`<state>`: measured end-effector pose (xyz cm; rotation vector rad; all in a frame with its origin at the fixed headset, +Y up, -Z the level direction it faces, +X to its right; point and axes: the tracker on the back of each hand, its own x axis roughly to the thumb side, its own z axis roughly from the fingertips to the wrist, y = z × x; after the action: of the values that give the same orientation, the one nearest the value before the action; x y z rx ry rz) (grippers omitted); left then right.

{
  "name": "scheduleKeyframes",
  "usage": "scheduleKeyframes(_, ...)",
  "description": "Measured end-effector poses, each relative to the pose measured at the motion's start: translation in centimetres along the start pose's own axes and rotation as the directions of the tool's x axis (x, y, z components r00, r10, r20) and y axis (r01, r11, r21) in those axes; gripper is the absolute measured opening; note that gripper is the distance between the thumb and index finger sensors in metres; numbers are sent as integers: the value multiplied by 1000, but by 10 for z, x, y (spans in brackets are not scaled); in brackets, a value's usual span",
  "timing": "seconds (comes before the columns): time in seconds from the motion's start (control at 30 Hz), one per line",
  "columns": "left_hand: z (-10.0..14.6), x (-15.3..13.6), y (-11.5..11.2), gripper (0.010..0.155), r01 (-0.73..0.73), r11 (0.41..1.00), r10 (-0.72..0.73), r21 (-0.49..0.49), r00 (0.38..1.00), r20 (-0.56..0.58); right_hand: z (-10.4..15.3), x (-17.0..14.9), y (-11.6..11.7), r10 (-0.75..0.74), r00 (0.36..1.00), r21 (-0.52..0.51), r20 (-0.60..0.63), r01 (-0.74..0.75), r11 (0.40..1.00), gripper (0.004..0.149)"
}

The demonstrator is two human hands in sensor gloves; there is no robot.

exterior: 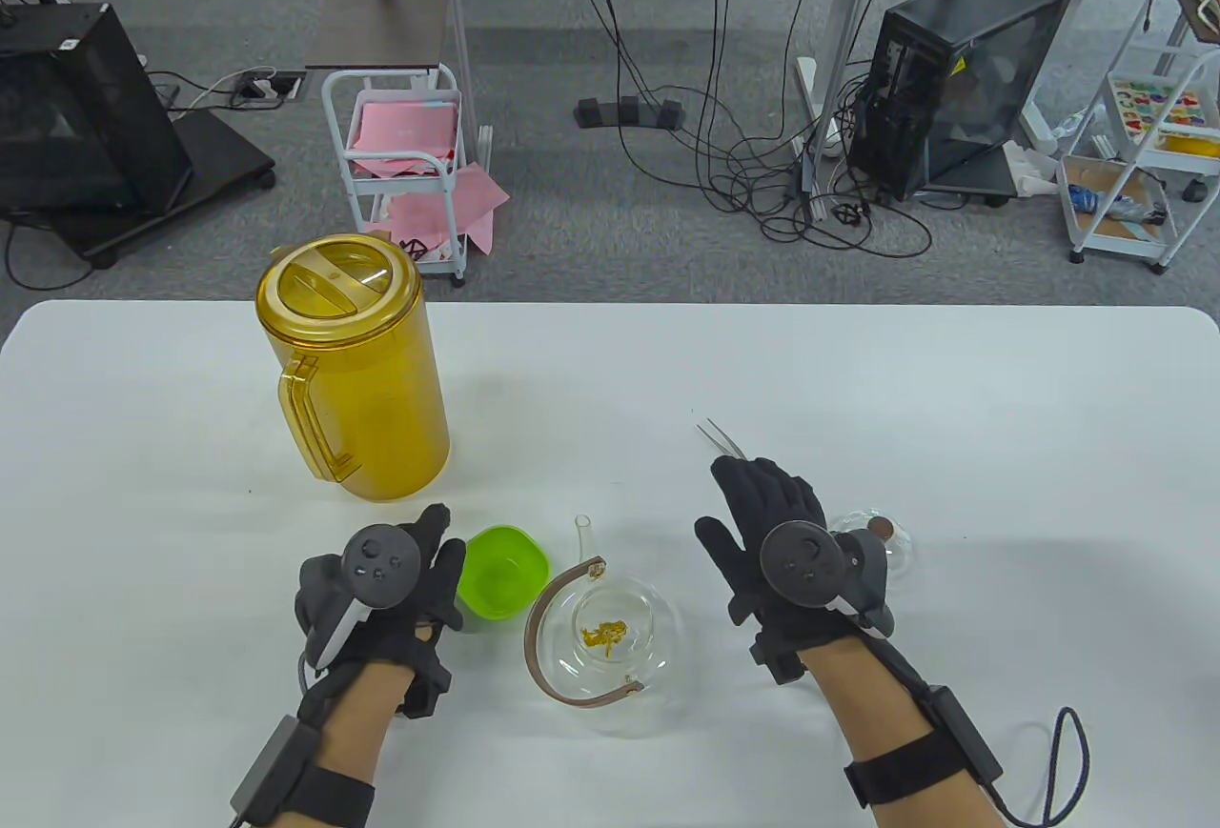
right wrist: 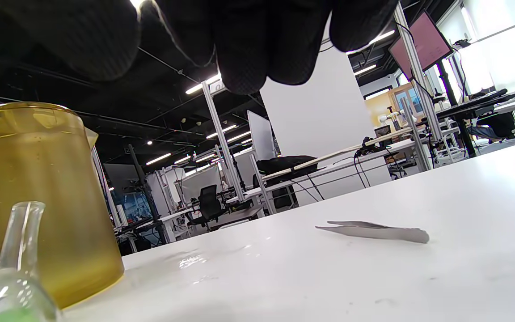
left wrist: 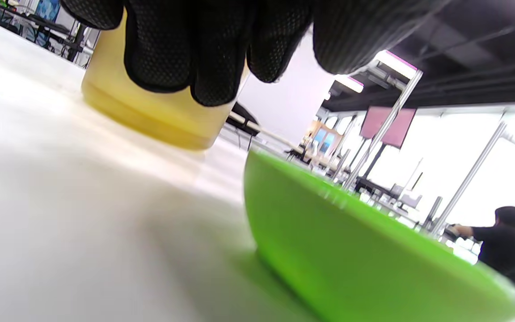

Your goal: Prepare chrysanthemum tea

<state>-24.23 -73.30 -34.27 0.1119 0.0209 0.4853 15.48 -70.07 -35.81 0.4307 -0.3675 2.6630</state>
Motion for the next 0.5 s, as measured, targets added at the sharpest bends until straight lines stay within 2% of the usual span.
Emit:
scheduleKeyframes(0.07,3,2,8,62,-33,999,32,38,999,34,0,0,0,-1,1000,1,0,1,1000,69)
scheduleKeyframes(0.27,14,13,35,68,-124,964,86,236,983,163,0,-1,0,-2,1000,6,-4,3,1000,69)
scheduleKeyframes(0.5,18,3,59,83,-221,901,178,373,973,148,-1,-2,-2,-11,1000,4,-3,11,1000,69)
